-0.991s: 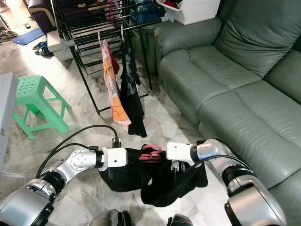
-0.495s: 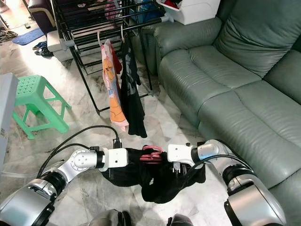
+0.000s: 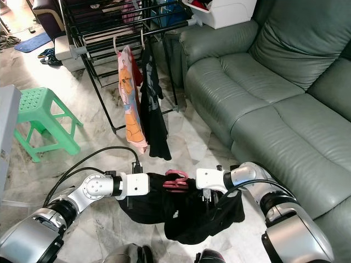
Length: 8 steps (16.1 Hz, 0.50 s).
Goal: Hang hanger
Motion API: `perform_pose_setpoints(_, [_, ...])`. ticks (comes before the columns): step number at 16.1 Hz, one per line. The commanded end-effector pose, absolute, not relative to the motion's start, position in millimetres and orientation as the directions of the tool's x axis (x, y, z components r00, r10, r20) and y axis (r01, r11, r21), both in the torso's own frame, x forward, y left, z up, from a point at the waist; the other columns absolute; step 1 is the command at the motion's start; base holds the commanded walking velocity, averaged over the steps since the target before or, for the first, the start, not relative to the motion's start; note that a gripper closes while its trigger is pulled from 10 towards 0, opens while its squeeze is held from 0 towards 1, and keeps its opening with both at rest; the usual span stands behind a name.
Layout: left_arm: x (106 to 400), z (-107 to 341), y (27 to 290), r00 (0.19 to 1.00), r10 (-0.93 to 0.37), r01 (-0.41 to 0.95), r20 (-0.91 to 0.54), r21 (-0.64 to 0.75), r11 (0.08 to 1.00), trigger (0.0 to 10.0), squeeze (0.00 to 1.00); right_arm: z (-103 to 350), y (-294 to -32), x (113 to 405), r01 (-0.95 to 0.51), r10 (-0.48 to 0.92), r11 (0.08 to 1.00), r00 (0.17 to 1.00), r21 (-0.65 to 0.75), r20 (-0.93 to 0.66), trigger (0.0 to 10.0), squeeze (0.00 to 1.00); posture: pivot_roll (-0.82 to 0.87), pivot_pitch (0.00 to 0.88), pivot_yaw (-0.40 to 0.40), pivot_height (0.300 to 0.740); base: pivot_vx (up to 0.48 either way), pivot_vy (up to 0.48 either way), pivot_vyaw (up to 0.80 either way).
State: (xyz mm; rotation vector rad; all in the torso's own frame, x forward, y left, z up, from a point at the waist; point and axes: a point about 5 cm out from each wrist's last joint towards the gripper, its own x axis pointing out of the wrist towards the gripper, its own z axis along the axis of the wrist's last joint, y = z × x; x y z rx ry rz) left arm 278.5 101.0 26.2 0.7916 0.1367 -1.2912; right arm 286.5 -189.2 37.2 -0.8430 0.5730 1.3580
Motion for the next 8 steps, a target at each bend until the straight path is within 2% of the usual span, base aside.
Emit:
perform_pose_setpoints(1, [284.2, 29.2, 108.1, 0.332, -0.783, 0.882, -0.526, 0.467, 0.061, 0.0, 0.00, 37.9, -192.0, 287.3, -0.985, 0.598, 0.014, 0.148, -0.174, -0.787, 0.0, 0.00, -0.14, 0.000, 0.094, 0.740, 0.000, 0.000, 0.00])
perform_pose_setpoints(5, [285.4, 29.1, 108.7, 0.347, -0.775, 0.878, -0.528, 0.474, 0.070, 0.0, 0.00, 36.4, -196.7, 286.1, -0.985, 0.588, 0.037, 0.160, -0.171, -0.793, 0.0, 0.00, -0.15, 0.000, 0.096, 0.740, 0.000, 0.000, 0.00])
perform_pose_setpoints(6, [285.4, 28.8, 108.7, 0.350, -0.775, 0.878, -0.526, 0.472, 0.076, 1.8, 0.00, 35.8, -197.3, 285.7, -0.984, 0.585, 0.042, 0.165, -0.174, -0.794, 0.0, 0.00, -0.15, 0.000, 0.095, 0.740, 0.000, 0.000, 0.00])
perform_pose_setpoints(7, [287.2, 28.4, 109.2, 0.382, -0.766, 0.875, -0.517, 0.468, 0.120, 10.0, 1.00, 34.3, -198.3, 286.3, -0.976, 0.580, 0.076, 0.209, -0.203, -0.787, 0.0, 0.00, -0.14, 0.000, 0.095, 0.740, 0.000, 0.000, 0.00])
perform_pose_setpoints(8, [288.8, 28.3, 109.9, 0.412, -0.756, 0.865, -0.508, 0.479, 0.150, 10.0, 1.00, 32.9, -197.4, 287.2, -0.965, 0.592, 0.141, 0.260, -0.219, -0.763, 0.0, 0.00, -0.14, 0.000, 0.092, 0.740, 0.000, 0.000, 0.00])
